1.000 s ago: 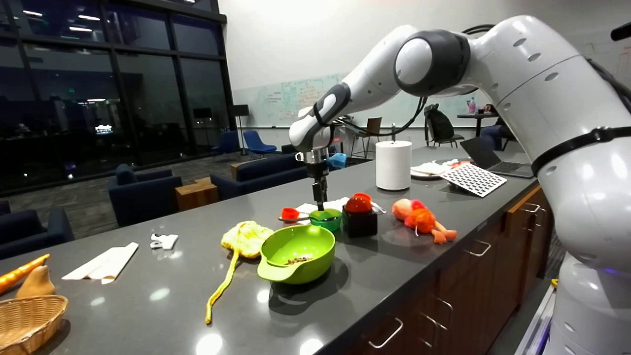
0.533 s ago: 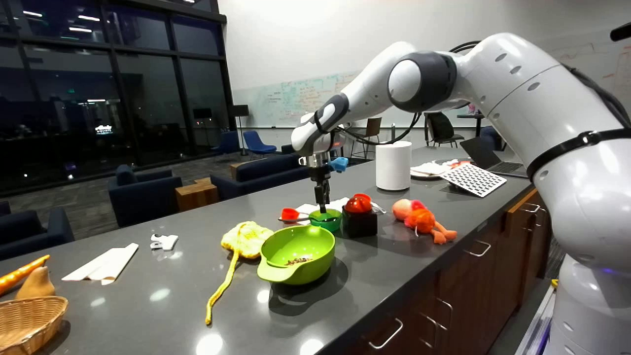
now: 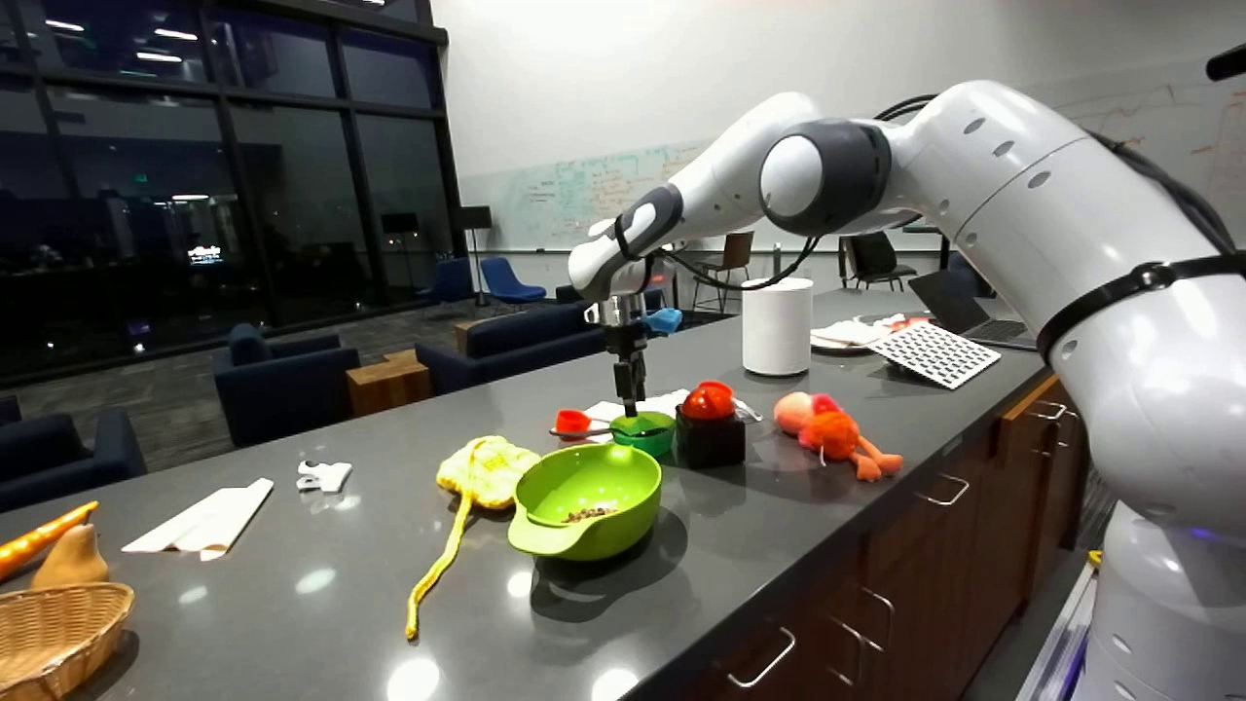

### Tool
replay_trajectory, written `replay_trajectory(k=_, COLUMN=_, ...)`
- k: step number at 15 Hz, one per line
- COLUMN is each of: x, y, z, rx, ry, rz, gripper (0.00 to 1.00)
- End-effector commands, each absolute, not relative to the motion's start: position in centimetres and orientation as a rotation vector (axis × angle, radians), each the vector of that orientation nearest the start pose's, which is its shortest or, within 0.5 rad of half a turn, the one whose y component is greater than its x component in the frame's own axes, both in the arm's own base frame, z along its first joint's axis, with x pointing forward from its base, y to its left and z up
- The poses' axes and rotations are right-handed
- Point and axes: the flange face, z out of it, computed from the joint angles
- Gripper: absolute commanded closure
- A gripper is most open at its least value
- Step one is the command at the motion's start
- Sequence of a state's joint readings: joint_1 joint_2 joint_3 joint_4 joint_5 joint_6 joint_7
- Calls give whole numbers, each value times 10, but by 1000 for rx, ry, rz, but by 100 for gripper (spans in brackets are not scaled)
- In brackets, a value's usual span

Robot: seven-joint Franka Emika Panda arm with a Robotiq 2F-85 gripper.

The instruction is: Move the small green bowl backwards

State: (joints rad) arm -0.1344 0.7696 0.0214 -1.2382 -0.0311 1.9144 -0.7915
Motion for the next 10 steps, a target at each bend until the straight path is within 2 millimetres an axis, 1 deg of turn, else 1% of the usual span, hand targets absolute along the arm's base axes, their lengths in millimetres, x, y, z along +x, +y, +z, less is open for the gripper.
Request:
replay_trajectory(k=1, x=739, y=-89, z=306, rx=-2904, ry=-973, rz=138, gripper=0)
replay_trajectory(k=3, x=738, y=-84, z=316, rx=-2907, ry=-919, rz=136, gripper=0)
replay_trajectory(k=4, x=737, y=-86, z=305, rx=-2914, ry=-975, rz=142, gripper=0)
replay_trajectory(k=7, x=738, y=-83, z=311, rx=-2914, ry=-950, rz=137, gripper=0)
replay_trajectory(k=10, x=738, y=-83, z=311, rx=-2916, ry=-943, rz=137, gripper=0)
